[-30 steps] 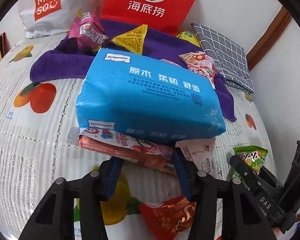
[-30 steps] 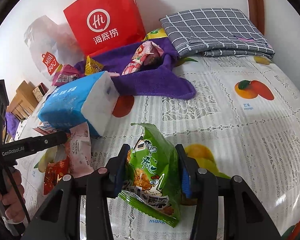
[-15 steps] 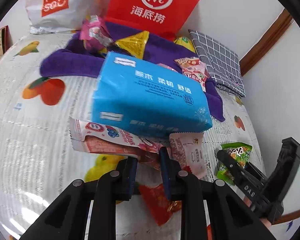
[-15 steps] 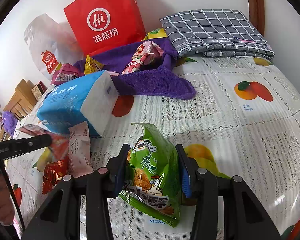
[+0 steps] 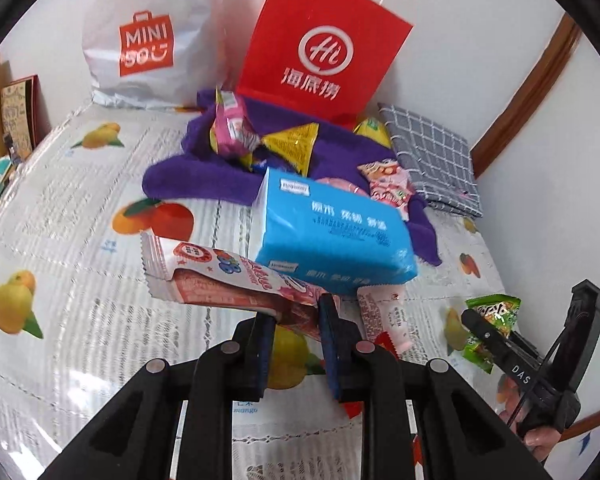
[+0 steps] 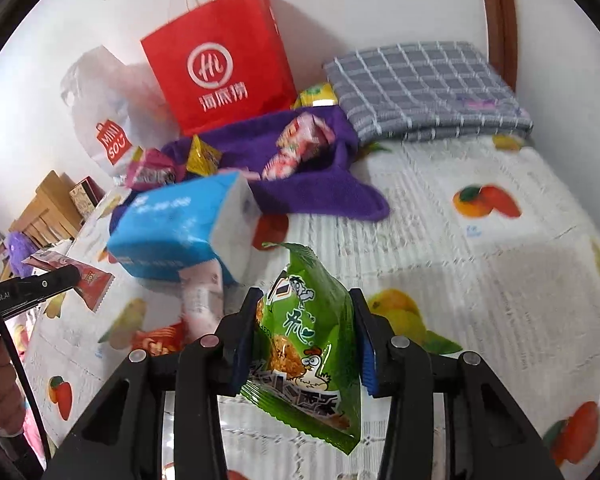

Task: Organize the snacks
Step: 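Carry the pink strip packet and green snack bag toward the purple towel with both tools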

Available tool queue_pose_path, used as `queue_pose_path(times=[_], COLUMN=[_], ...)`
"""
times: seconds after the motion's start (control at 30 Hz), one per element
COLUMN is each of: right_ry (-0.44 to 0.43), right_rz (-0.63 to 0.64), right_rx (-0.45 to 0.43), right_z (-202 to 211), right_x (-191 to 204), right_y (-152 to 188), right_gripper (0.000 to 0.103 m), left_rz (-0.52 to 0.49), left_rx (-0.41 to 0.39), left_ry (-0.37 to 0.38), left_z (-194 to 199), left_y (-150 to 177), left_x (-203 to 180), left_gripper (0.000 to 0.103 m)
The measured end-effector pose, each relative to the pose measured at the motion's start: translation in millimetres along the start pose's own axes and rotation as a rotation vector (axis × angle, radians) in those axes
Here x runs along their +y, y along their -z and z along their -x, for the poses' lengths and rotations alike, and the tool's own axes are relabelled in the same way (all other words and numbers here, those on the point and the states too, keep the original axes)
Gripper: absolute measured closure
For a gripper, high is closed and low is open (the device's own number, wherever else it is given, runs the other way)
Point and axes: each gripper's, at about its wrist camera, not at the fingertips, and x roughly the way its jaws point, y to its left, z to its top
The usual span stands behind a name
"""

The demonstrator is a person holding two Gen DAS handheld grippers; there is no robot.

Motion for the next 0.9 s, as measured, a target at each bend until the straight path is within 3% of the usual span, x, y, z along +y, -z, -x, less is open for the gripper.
queue_pose_path(times=[0.47,0.9], right_ry=[0.008,0.003], right_rz=[0.002,-0.03], right_rx=[-0.128,-0.131], right_z=[60,45], right_x=[40,55], right_y=[-48,-86], right_gripper=[0.061,0.061], left_rz=[-0.085,-0.126], left_rx=[-0.042,-0.045], left_ry=[-0.002,0.022], left_z=[32,19], left_y=[-33,-76], left_x=[9,15], left_gripper=[0.082,0.082])
